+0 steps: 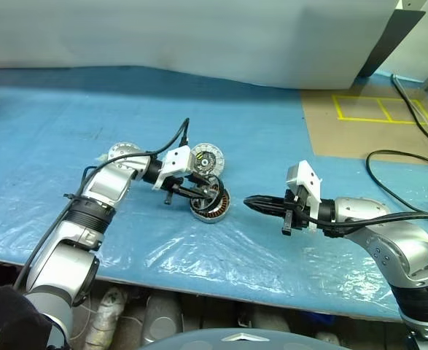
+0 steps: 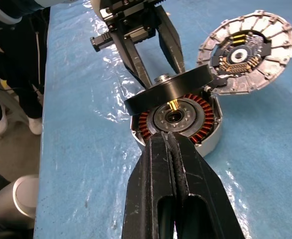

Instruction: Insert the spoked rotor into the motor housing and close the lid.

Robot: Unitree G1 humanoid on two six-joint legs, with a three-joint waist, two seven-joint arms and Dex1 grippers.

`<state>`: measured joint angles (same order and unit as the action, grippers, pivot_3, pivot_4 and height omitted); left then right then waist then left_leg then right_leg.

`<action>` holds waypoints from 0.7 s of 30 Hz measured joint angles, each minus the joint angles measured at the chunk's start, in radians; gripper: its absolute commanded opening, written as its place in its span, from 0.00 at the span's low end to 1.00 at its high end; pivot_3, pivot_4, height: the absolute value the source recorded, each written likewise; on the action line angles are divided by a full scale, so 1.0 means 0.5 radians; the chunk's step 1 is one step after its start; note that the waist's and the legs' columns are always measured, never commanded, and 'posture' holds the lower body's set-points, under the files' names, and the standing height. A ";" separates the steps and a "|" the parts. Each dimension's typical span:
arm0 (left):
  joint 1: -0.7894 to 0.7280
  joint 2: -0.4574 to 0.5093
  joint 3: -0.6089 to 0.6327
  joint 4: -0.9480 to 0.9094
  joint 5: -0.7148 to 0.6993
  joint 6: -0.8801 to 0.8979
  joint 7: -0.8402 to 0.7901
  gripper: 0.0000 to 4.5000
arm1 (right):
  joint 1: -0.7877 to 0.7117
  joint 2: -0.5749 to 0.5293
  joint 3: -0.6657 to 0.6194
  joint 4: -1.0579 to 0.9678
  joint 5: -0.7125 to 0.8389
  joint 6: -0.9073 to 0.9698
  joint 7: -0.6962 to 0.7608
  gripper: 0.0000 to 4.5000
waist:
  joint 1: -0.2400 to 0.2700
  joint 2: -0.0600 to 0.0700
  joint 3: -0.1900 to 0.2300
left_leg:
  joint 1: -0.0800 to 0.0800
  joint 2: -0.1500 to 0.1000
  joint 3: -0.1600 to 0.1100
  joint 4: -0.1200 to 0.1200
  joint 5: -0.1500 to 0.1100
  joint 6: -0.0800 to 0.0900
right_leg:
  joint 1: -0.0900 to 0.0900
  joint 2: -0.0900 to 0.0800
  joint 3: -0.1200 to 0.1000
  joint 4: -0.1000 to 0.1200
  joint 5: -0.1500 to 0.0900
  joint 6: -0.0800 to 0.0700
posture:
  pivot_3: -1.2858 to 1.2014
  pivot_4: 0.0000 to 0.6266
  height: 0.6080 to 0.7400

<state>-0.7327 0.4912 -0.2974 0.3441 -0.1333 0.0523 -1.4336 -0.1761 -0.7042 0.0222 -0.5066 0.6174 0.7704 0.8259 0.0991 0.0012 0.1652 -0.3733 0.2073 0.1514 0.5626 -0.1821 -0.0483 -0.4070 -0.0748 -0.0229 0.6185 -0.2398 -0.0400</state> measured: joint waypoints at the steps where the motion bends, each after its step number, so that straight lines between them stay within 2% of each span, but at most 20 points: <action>1: 0.000 0.004 -0.003 -0.002 0.005 -0.004 -0.003 0.26 | 0.000 0.000 0.000 0.000 0.000 0.000 -0.007 0.00 | -0.002 0.000 0.000 | 0.000 0.000 0.000 0.000 0.000 0.000 | 0.000 0.000 0.000 0.000 0.000 0.000 | 0.52 0.24 1.00; 9: -0.003 0.056 -0.056 -0.010 0.083 -0.051 -0.021 0.26 | -0.013 0.014 0.000 0.012 -0.012 0.000 -0.052 0.00 | -0.004 0.000 0.000 | 0.001 0.000 0.000 0.000 0.000 0.000 | 0.001 0.000 0.000 0.000 0.000 0.000 | 0.52 0.24 1.00; 11: -0.016 0.055 -0.077 -0.002 0.095 -0.064 -0.030 0.41 | -0.023 0.021 0.000 0.034 -0.019 0.000 -0.059 0.00 | -0.003 0.000 0.000 | 0.001 0.000 0.000 0.000 0.000 0.000 | 0.001 0.000 0.000 0.000 0.000 0.000 | 0.52 0.24 1.00; 14: -0.032 0.054 -0.079 0.013 0.098 -0.067 -0.047 0.60 | -0.024 0.027 0.000 0.045 -0.029 0.000 -0.074 0.00 | -0.004 0.000 0.000 | 0.001 0.000 0.000 -0.001 0.000 0.000 | 0.000 0.000 0.000 0.000 0.000 0.000 | 0.52 0.24 1.00; 21: -0.042 0.023 -0.027 -0.122 -0.010 0.065 -0.011 0.60 | -0.017 0.046 0.008 0.045 -0.050 0.000 -0.087 0.00 | -0.002 0.000 0.000 | 0.000 0.000 0.000 0.000 0.000 0.000 | 0.000 0.000 0.000 0.000 0.000 0.000 | 0.52 0.24 1.00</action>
<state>-0.7538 0.5024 -0.3107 0.2831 -0.1385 0.0849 -1.4390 -0.1845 -0.6812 0.0263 -0.4840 0.5923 0.7702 0.7826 0.0982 0.0012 0.1651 -0.3733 0.2073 0.1514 0.5625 -0.1821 -0.0484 -0.4067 -0.0748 -0.0230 0.6186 -0.2398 -0.0401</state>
